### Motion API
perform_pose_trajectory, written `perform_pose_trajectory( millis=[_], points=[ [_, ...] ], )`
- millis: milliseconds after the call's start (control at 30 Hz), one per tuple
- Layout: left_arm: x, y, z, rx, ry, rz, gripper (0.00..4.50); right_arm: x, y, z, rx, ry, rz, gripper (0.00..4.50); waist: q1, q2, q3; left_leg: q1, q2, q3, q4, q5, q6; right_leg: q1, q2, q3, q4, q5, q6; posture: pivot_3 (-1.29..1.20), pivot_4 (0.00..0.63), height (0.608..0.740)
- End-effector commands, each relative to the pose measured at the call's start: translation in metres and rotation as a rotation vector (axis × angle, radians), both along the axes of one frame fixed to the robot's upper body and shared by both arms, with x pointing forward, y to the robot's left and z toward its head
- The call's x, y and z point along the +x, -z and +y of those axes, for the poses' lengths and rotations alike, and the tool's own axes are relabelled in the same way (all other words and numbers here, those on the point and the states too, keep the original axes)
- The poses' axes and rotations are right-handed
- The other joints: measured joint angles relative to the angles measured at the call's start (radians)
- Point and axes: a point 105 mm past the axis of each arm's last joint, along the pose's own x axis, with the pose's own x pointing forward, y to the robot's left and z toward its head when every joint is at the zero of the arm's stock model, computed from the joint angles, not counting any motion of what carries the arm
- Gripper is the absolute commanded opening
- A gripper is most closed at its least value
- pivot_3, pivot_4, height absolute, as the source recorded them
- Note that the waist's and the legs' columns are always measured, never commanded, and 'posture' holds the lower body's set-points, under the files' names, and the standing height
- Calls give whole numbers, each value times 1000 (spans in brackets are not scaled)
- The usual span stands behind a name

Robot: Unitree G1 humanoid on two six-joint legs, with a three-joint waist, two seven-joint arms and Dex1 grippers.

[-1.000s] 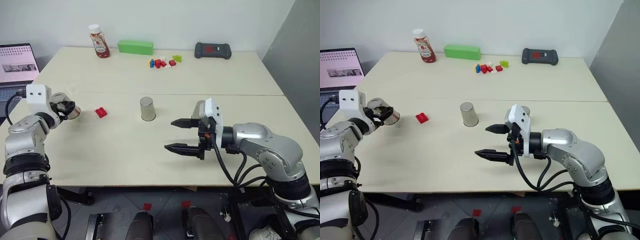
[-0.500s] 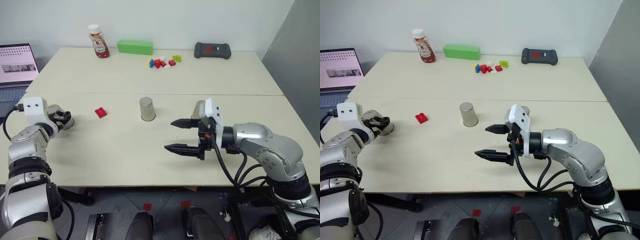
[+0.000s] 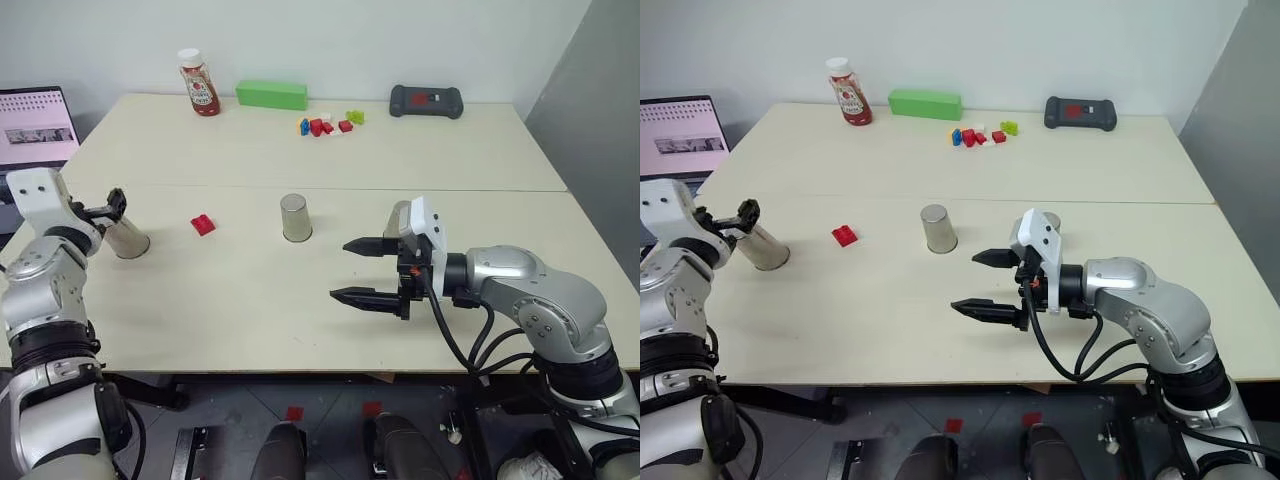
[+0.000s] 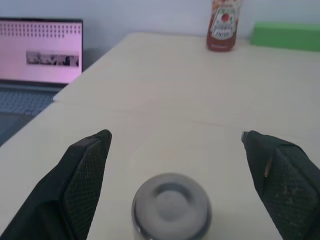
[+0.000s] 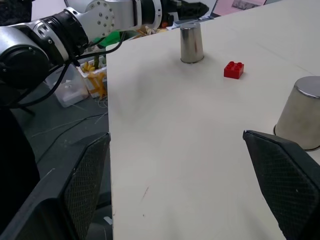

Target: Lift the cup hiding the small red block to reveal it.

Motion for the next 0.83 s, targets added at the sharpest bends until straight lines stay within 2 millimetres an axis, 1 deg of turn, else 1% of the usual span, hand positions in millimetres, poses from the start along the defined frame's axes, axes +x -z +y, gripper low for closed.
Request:
perform_pose_trajectory(
  millis=[33, 133, 233, 300, 367, 533, 667, 833],
  points=[
    [-12, -40, -20, 140, 122, -57, 4414, 4, -17, -5, 55, 43, -89, 4500, -1, 0, 0, 0, 0, 0, 0, 0, 0, 0, 0, 0, 0, 0, 0, 0, 150, 740],
    [-23, -41, -30, 211, 208, 20, 4414, 6, -18, -8, 62, 62, -109, 4500, -3, 0, 0, 0, 0, 0, 0, 0, 0, 0, 0, 0, 0, 0, 0, 0, 150, 740],
    [-41, -36, -43, 285, 311, 127, 4414, 8, -20, -13, 64, 80, -142, 4500, -9, 0, 0, 1, 1, 1, -1, 0, 0, 0, 0, 1, -1, 0, 0, 0, 150, 740],
    [-58, -32, -56, 312, 425, 189, 4414, 8, -20, -17, 57, 84, -170, 4500, -10, 0, 0, 1, 0, 1, -1, 0, 0, 0, 0, 1, 0, -1, 2, 0, 150, 740],
    [-74, -24, -65, 329, 517, 253, 4414, 6, -18, -21, 47, 70, -167, 4500, -10, 1, 1, 1, 1, 2, -2, 0, 0, 0, 1, 1, -1, -2, 2, 0, 150, 740],
    [-100, 0, -64, 336, 607, 404, 4414, 6, -13, -34, -5, 41, -116, 4500, -10, 1, 1, 3, 1, 3, -1, 0, 0, 0, 1, 2, 0, -3, 4, 0, 150, 740],
    [-113, 13, -61, 306, 633, 450, 4414, 8, -12, -45, -34, 54, -98, 4500, -9, 2, 1, 4, 1, 3, -1, 0, 0, 1, 1, 2, 0, -3, 4, 0, 150, 740],
    [-116, 14, -59, 282, 627, 437, 4414, 8, -9, -55, -54, 93, -83, 4500, -3, 1, 1, 4, 1, 4, -1, 0, 0, 1, 1, 2, -1, -3, 4, 0, 150, 740]
  ],
)
